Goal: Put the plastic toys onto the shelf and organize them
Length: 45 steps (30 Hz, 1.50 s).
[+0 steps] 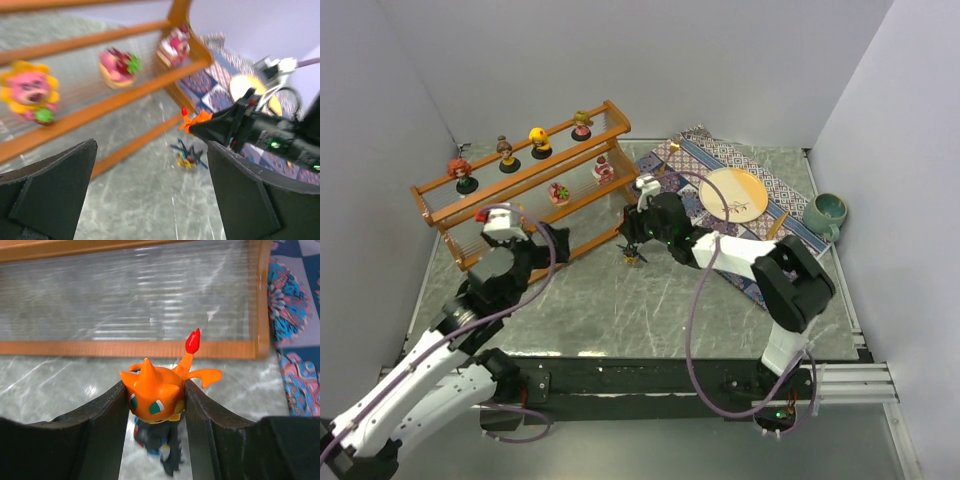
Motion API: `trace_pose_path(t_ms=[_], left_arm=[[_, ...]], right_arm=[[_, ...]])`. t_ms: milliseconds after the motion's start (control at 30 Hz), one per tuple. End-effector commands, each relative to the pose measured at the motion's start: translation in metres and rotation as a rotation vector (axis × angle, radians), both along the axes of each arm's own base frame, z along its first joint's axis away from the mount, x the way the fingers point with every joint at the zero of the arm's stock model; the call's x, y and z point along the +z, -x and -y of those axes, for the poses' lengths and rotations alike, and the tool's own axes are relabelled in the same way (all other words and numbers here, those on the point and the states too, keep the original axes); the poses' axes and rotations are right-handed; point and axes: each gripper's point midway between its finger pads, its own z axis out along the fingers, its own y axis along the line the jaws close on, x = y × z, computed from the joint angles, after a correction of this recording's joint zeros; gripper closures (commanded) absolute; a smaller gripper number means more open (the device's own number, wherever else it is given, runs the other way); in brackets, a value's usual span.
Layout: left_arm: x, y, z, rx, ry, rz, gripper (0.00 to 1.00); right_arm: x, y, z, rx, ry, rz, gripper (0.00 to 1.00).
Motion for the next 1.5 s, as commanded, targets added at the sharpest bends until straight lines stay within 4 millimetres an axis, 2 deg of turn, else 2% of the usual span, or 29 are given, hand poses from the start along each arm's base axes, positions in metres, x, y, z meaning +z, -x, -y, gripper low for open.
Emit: trace_pose_path(t_ms=[0, 100, 133, 300, 333, 433, 633, 800, 1067, 1467], left_arm=[[0.002, 0.005, -0.029, 0.099, -0.058, 0.057, 0.03], [0.003, 0.008, -0.036, 0.124, -0.045, 0.086, 0.03], [0.007, 0.009, -0.037, 0.126, -0.031, 0.104, 0.03], [0.007, 0.007, -0.035, 0.119, -0.044, 0.107, 0.03], [0.006, 0.006, -0.035, 0.122, -0.052, 0.103, 0.03], [0.005, 0.006, -0.035, 0.121, -0.06, 0.102, 0.03], [0.004, 0.005, -0.034, 0.115, -0.057, 0.106, 0.03], [0.002, 0.004, -0.031, 0.105, -0.066, 0.097, 0.03], [0.004, 0.005, -0.031, 0.1, -0.058, 0.104, 0.03], [0.002, 0.004, -0.028, 0.088, -0.066, 0.099, 0.03]], right_arm=[[0.038, -0.029, -0.021, 0.007, -0.077, 0.1, 1.0], [0.024, -0.037, -0.031, 0.016, -0.069, 0.078, 1.0], [0.027, -0.041, -0.036, 0.022, -0.077, 0.083, 1.0], [0.008, -0.053, -0.045, 0.019, -0.069, 0.028, 1.0], [0.013, -0.054, -0.05, 0.036, -0.088, 0.029, 1.0], [0.013, -0.055, -0.055, 0.039, -0.103, 0.019, 1.0], [0.006, -0.058, -0.058, 0.025, -0.125, -0.001, 1.0], [0.003, -0.056, -0.069, 0.02, -0.121, 0.007, 1.0], [0.002, -0.041, -0.096, 0.042, -0.117, 0.063, 1.0], [-0.006, -0.039, -0.109, 0.024, -0.125, 0.066, 0.98]])
